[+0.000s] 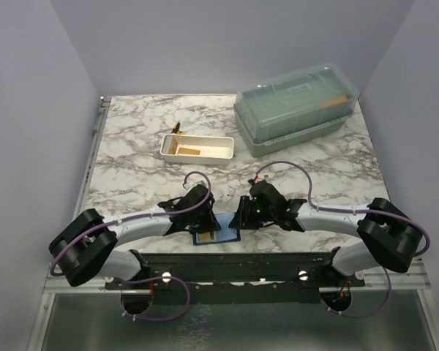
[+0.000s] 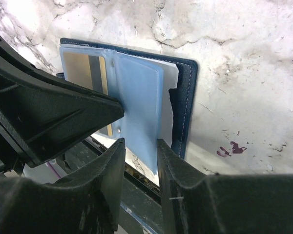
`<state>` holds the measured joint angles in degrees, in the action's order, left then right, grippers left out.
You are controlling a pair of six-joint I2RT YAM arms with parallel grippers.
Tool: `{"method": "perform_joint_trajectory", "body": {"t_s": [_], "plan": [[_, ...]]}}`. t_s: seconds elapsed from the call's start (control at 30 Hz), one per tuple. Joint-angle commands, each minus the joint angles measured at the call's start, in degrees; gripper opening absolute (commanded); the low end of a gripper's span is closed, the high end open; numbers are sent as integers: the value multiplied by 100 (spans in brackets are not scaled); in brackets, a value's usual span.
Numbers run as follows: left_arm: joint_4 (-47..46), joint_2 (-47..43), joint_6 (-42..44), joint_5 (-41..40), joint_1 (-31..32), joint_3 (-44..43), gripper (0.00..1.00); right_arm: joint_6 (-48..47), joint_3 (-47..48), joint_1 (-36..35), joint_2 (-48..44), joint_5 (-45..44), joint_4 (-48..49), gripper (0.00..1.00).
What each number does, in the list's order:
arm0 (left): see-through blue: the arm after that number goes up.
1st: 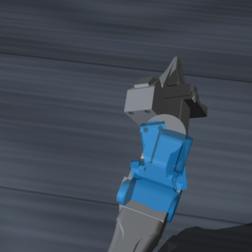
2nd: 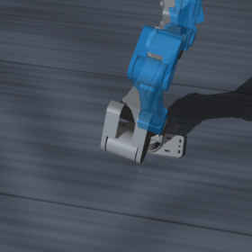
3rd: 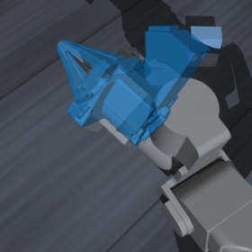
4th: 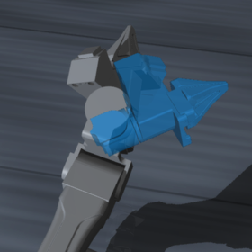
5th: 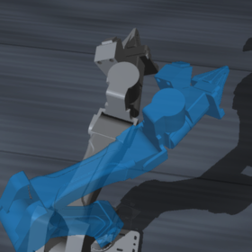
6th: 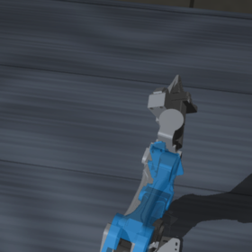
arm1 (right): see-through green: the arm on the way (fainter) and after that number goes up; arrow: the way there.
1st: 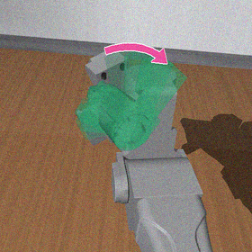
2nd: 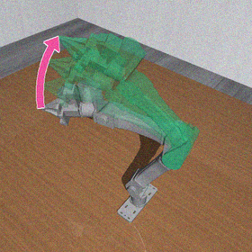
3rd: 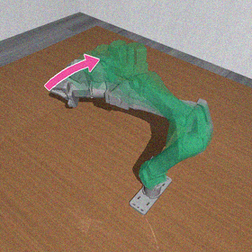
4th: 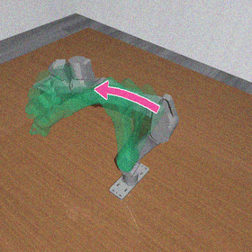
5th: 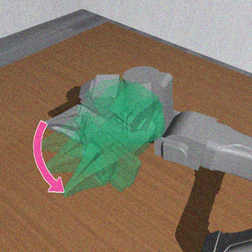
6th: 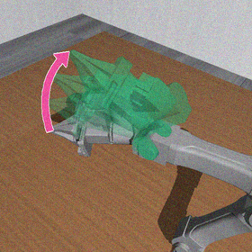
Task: Put the credit cards into the card holder
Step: Insert the credit card into the card holder.
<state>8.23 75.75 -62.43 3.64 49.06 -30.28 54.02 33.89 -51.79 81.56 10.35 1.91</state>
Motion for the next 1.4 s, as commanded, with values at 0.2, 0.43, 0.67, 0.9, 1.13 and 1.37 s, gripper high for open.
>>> {"method": "perform_joint_trajectory", "body": {"t_s": [0.2, 0.43, 0.67, 0.9, 1.13, 1.37], "plan": [[-172, 60, -77, 155, -36, 102, 13, 48, -24, 11, 216, 375, 501, 34], [-144, -151, -41, 278, -41, 49, 13, 143, -109, 11, 367, 791, 1160, 12], [185, -824, -202, 484, -392, 87, 26, -59, -71, 11, 351, 687, 933, 0], [163, -1211, -222, 697, -903, -46, 65, -194, -21, 2, 385, 833, 1047, 0], [144, -228, 138, 972, -872, -612, 69, -252, 101, 2, 391, 825, 978, 0], [152, 256, 370, 882, -607, -946, 63, -267, 153, 2, 378, 835, 924, 0]]}}
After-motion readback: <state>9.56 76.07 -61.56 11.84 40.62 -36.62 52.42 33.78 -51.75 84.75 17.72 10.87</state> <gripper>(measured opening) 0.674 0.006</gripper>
